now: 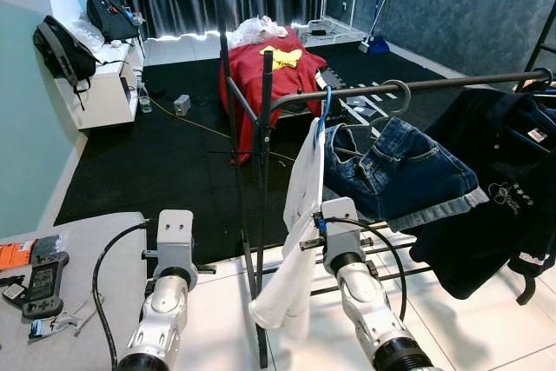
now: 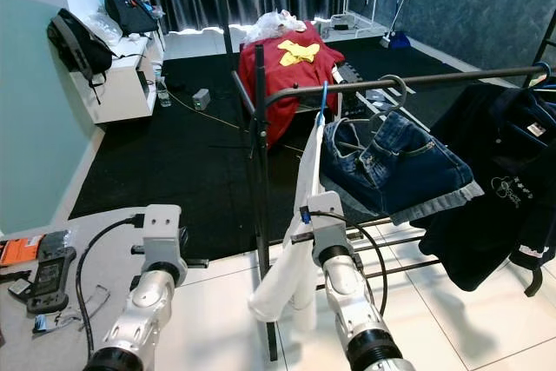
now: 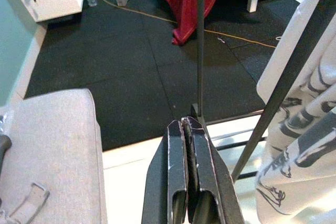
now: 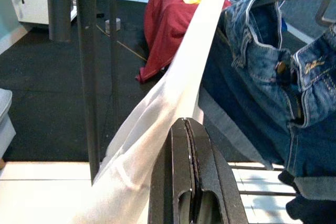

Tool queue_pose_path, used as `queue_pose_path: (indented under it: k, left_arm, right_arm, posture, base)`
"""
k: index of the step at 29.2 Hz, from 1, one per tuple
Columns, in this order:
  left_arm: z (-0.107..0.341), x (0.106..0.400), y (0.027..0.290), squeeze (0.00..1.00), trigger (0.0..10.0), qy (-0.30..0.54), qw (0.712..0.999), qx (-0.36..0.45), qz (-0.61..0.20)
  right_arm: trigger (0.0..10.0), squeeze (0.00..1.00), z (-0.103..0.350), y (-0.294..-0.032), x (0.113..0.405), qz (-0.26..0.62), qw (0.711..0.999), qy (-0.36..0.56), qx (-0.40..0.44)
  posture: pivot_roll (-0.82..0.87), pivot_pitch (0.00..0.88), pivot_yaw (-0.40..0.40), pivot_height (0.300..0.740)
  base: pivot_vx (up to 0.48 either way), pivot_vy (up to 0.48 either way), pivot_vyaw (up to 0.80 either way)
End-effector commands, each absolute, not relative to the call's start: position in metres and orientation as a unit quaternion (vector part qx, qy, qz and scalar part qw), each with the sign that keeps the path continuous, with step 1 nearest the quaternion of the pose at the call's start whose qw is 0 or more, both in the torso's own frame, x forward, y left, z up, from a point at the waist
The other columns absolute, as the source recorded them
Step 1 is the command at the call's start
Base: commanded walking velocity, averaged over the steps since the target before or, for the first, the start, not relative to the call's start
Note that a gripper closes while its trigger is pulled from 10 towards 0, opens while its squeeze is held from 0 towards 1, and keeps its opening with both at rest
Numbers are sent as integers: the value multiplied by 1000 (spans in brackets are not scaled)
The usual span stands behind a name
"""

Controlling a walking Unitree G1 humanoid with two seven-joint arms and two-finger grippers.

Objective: Hang hanger

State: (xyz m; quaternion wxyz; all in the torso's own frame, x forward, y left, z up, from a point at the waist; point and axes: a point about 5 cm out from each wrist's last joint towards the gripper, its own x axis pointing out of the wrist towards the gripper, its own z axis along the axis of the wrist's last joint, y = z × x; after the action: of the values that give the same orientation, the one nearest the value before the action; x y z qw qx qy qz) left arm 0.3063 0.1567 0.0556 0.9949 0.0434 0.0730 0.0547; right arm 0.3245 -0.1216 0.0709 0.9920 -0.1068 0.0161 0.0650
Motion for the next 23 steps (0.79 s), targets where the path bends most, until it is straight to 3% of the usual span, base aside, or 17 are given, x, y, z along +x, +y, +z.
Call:
queue_pose_path:
  k: [1,11,19,23]
  left_arm:
    - [55,305,154,0,10000,71,995,44,55]
    - [53,303,155,0,10000,75,994,41,66]
    - [52,305,164,0,10000,92,992,29,85]
    - [51,306,166,0,10000,102,991,30,82]
  right_arm:
    - [10000,0,76,-117,327,77,990,3,-118]
    - [10000,0,80,-116,328,79,989,-5,-123]
    - [10000,0,81,-113,327,91,990,-8,-109]
    - [10000,0,81,-112,326,95,990,-8,-105]
  posture:
    - [-77,0,12,740]
    - [-78,0,14,740]
    - [-82,0,22,740]
    - [-84,0,24,740]
  base:
    - [0,-480,800]
    - [0,-473,800]
    - [0,0,100]
    - [0,480,0]
